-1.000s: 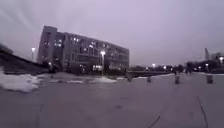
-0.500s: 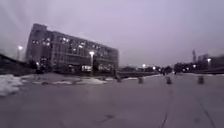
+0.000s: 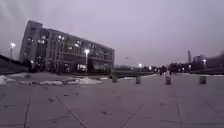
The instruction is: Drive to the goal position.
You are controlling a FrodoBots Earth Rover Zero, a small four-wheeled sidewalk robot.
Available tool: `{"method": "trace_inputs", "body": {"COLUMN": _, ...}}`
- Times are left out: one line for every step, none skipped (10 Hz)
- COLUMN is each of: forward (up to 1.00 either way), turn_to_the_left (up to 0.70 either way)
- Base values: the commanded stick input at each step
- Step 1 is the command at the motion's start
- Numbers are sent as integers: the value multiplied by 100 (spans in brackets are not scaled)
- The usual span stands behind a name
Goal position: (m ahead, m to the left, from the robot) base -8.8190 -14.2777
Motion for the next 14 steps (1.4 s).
{"method": "trace_inputs", "body": {"forward": 0, "turn_to_the_left": 0}}
{"method": "trace_inputs", "body": {"forward": 0, "turn_to_the_left": -9}}
{"method": "trace_inputs", "body": {"forward": 0, "turn_to_the_left": -45}}
{"method": "trace_inputs", "body": {"forward": 0, "turn_to_the_left": -45}}
{"method": "trace_inputs", "body": {"forward": 0, "turn_to_the_left": -45}}
{"method": "trace_inputs", "body": {"forward": 0, "turn_to_the_left": -45}}
{"method": "trace_inputs", "body": {"forward": 0, "turn_to_the_left": -45}}
{"method": "trace_inputs", "body": {"forward": 0, "turn_to_the_left": -45}}
{"method": "trace_inputs", "body": {"forward": 0, "turn_to_the_left": -45}}
{"method": "trace_inputs", "body": {"forward": 0, "turn_to_the_left": -45}}
{"method": "trace_inputs", "body": {"forward": 0, "turn_to_the_left": -45}}
{"method": "trace_inputs", "body": {"forward": 0, "turn_to_the_left": -45}}
{"method": "trace_inputs", "body": {"forward": 0, "turn_to_the_left": -45}}
{"method": "trace_inputs", "body": {"forward": 0, "turn_to_the_left": -45}}
